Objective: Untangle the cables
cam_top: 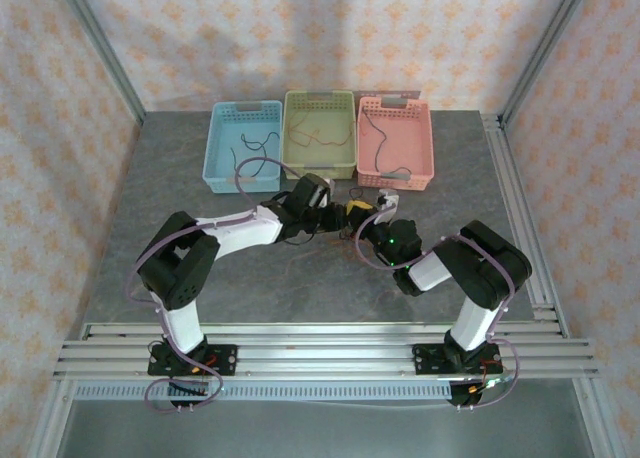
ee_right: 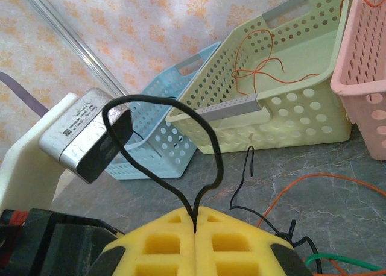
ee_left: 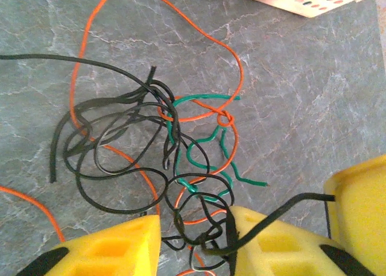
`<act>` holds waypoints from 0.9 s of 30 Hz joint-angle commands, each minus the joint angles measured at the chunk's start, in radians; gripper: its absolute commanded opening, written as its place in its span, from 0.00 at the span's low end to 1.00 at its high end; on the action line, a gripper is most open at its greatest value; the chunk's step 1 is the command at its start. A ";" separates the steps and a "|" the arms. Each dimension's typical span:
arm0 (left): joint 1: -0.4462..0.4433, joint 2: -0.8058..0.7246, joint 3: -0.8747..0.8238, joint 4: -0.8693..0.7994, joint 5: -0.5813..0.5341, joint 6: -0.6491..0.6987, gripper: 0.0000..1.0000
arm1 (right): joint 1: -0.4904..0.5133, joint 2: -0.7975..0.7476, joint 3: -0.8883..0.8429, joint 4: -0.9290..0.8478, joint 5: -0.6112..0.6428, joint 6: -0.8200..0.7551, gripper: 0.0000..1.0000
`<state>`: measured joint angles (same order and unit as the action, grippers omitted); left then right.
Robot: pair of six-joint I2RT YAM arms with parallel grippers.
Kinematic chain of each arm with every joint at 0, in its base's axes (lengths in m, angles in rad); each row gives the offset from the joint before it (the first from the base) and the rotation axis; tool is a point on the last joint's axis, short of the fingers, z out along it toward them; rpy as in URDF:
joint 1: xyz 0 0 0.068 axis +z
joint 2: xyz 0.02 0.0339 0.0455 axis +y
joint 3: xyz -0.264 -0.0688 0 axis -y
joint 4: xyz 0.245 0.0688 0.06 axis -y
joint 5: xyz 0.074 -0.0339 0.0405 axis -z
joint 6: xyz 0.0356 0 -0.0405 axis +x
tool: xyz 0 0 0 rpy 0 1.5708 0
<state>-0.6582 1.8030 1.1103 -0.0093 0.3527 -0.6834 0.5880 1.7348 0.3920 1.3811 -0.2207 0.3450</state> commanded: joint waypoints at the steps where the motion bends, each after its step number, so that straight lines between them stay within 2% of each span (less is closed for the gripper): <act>1: -0.021 0.009 0.029 0.026 -0.002 0.006 0.29 | 0.004 0.006 0.016 0.025 -0.013 0.012 0.00; 11: -0.021 -0.008 0.029 -0.045 -0.082 0.032 0.22 | -0.013 -0.040 -0.011 0.025 0.012 0.000 0.00; 19: -0.004 -0.086 0.016 -0.207 -0.278 0.068 0.17 | -0.015 -0.098 -0.052 0.025 0.089 -0.021 0.00; 27: 0.063 -0.172 -0.061 -0.229 -0.305 0.068 0.17 | -0.016 -0.123 -0.069 0.025 0.138 -0.038 0.00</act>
<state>-0.6205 1.6684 1.0775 -0.1837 0.1081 -0.6277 0.5766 1.6386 0.3332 1.3777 -0.1192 0.3252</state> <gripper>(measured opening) 0.167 0.044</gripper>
